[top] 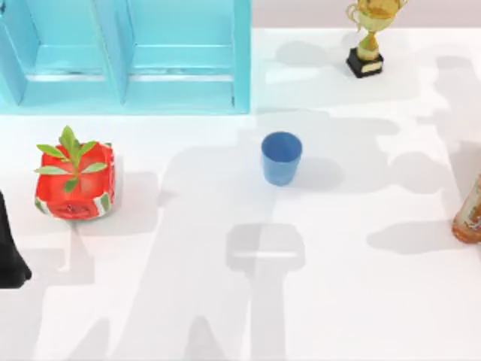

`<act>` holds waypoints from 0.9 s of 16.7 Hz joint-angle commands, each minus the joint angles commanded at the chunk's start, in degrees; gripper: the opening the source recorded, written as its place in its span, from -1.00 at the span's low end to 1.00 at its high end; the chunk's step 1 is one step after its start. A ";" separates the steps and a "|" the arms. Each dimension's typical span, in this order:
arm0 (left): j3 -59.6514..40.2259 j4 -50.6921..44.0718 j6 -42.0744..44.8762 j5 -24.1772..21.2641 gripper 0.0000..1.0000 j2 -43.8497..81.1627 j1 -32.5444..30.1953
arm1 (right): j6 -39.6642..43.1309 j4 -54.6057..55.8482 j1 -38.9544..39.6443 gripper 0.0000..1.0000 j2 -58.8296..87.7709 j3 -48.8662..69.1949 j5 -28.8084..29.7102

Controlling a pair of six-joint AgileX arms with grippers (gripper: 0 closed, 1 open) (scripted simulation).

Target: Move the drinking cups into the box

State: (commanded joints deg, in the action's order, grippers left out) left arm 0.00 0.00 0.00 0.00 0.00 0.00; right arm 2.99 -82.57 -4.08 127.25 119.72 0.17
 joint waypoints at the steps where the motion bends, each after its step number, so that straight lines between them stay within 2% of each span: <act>1: 0.00 0.00 0.00 0.00 1.00 0.00 0.00 | 0.00 0.00 0.00 -1.00 0.00 0.00 0.00; 7: 0.00 0.00 0.00 0.00 1.00 0.00 0.00 | 3.27 0.51 -2.81 -1.00 -4.08 -4.15 0.27; 15: 0.00 0.00 0.00 0.00 1.00 0.00 0.00 | 23.01 1.77 -22.45 -1.00 -30.69 -33.04 -0.12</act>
State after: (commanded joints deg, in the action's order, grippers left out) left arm 0.00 0.00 0.00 0.00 0.00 0.00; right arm 26.00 -80.80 -26.53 96.56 86.68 0.05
